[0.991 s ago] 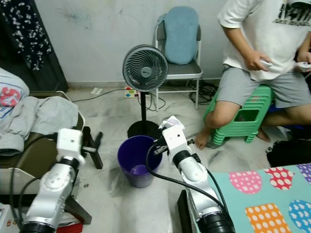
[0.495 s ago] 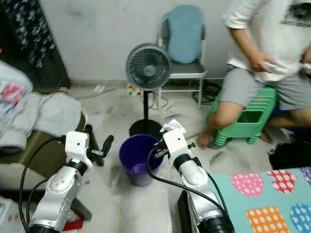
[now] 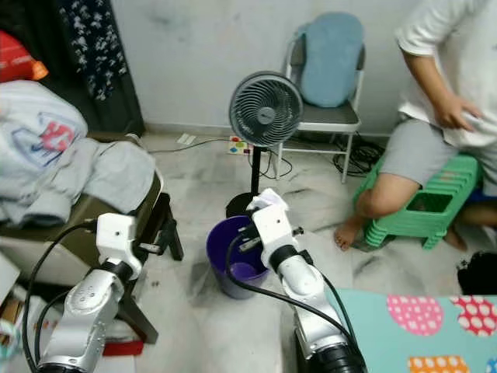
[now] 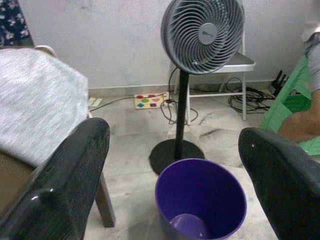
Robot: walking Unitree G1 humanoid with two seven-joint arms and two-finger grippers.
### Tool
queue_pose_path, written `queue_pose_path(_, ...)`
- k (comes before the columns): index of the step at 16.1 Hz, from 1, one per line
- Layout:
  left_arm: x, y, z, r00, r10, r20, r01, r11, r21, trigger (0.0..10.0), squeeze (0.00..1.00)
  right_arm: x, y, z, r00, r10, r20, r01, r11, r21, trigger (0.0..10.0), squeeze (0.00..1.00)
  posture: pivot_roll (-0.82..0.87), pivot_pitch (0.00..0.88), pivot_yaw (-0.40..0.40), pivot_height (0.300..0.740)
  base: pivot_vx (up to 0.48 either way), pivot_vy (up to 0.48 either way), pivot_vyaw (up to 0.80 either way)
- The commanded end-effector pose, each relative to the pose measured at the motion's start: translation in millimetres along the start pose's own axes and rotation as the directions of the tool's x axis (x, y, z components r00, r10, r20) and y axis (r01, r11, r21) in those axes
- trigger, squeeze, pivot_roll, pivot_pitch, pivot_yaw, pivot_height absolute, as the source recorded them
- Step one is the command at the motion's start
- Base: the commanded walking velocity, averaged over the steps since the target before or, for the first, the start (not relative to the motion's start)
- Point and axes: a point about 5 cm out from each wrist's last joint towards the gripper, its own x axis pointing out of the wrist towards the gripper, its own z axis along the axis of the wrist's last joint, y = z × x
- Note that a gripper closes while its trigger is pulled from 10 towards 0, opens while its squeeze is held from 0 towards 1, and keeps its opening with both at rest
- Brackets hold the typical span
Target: Clean up the room
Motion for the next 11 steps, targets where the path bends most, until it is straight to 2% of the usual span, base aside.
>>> queue_pose_path(1, 2.5, -5.0, 3.3, 1.000, -0.027, 0.012, 0.027, 1.000, -0.005, 10.0, 0.00, -0.7, -6.7, -0.5, 1.000, -0.019, -0.003, 0.019, 1.000, -0.007, 10.0, 0.00, -0.11, 0.000, -0.024, 0.740, 0.000, 0.000, 0.00)
queue_pose_path(5, 2.2, -6.1, 2.7, 0.999, -0.032, 0.012, 0.032, 0.999, -0.016, 10.0, 0.00, -1.1, -6.7, -0.8, 1.000, -0.015, -0.005, 0.015, 1.000, -0.015, 10.0, 0.00, -0.11, 0.000, -0.031, 0.740, 0.000, 0.000, 0.00)
queue_pose_path(9, 2.1, -7.0, 2.8, 0.999, -0.035, 0.015, 0.035, 0.999, -0.025, 10.0, 0.00, -0.9, -7.1, -0.1, 1.000, -0.012, -0.001, 0.012, 1.000, -0.019, 10.0, 0.00, -0.11, 0.000, -0.032, 0.740, 0.321, 0.000, 0.00)
queue_pose_path(11, 2.3, -7.0, 3.3, 0.999, -0.036, 0.016, 0.037, 0.999, -0.028, 10.0, 0.00, -0.7, -6.7, 0.4, 1.000, -0.012, 0.001, 0.012, 1.000, -0.018, 10.0, 0.00, -0.11, 0.000, -0.032, 0.740, 0.345, 0.000, 0.70)
